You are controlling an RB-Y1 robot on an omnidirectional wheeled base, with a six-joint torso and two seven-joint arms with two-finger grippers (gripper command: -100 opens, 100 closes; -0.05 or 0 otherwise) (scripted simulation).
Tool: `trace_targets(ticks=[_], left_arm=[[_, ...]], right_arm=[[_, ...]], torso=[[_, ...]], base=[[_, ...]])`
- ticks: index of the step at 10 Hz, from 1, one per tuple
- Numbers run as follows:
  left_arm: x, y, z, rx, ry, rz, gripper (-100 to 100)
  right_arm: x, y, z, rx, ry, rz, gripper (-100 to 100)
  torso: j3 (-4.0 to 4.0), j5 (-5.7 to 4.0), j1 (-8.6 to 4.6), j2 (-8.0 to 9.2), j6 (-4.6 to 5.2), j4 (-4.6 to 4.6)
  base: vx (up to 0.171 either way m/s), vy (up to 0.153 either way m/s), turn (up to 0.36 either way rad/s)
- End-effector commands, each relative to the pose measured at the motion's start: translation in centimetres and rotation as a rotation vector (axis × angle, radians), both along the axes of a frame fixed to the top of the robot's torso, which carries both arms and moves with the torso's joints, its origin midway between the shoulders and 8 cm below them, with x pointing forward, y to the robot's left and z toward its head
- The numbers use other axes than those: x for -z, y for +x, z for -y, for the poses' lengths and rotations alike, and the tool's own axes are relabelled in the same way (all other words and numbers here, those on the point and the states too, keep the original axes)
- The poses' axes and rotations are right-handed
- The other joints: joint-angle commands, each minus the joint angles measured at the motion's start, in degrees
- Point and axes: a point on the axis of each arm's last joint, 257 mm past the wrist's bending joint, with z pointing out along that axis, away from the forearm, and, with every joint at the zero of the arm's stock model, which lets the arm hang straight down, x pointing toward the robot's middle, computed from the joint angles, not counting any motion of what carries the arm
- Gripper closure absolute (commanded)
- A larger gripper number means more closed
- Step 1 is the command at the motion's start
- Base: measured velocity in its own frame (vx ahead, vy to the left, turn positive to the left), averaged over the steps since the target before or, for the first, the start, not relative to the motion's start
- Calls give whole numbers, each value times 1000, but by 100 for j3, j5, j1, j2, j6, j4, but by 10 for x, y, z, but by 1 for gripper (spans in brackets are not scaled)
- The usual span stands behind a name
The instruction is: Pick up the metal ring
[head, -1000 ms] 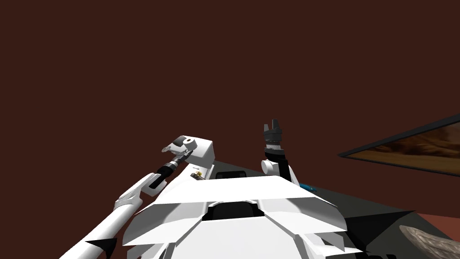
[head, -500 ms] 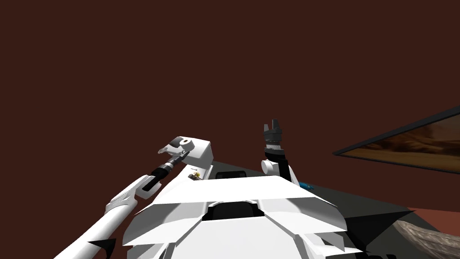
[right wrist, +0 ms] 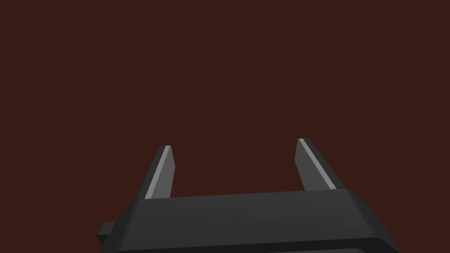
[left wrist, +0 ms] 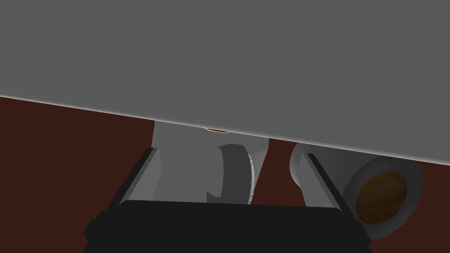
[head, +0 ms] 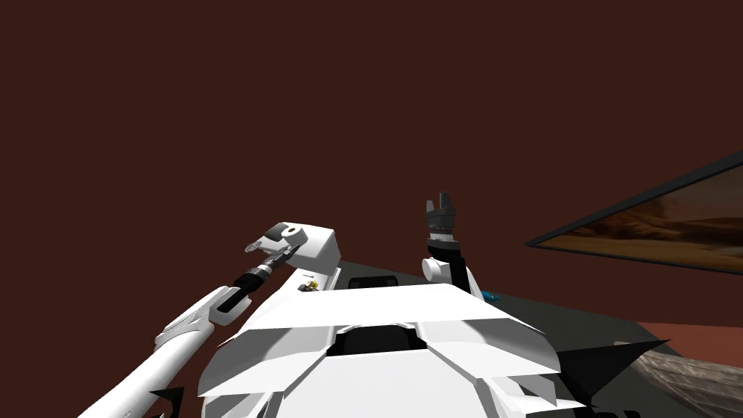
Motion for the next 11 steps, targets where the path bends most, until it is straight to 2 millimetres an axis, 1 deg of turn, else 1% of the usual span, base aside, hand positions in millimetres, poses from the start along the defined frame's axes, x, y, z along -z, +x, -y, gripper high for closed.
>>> trace_targets(ticks=[1,2,3,4,5,6,7,8,11], left_arm=[[3,-9,-12,-13,-7,-10,-100],[-6,-8,-23,-15,-10,11,-100],[0,-15,-28,-25,-14,-3,-100],[2,-17,-31,-32,-14,-9,-100],[-8,-17,-41,-33,-19,14,-100],[0,-25,-47,-48,-23,-3,-100],[-2,-21,-42,-41,-19,2,-100],[-2,-21,-43,-41,-21,2,100],[-4,-20,-41,-35,-20,5,100]], right_arm=[[0,0,0,0,0,0,0],[0,0,0,0,0,0,0],[0,0,0,0,0,0,0],[0,0,0,0,0,0,0],[0,0,0,0,0,0,0],[0,0,0,0,0,0,0],[0,0,0,0,0,0,0],[0,0,0,0,0,0,0],[0,0,0,0,0,0,0]], torso=[[0,0,0,0,0,0],[-1,0,5,-1,-4,-1],[1,0,-1,2,-2,0],[0,0,2,1,-3,0],[0,2,16,1,-3,0],[1,2,12,1,0,0],[0,2,11,0,-4,0],[1,4,20,2,-3,0],[-5,11,40,-3,-11,-5]], base=[[13,-65,-34],[3,-84,-65],[9,-73,-41],[8,-30,0],[4,-51,-101],[13,-53,-45],[8,-20,6],[1,-6,-5],[0,0,0]])
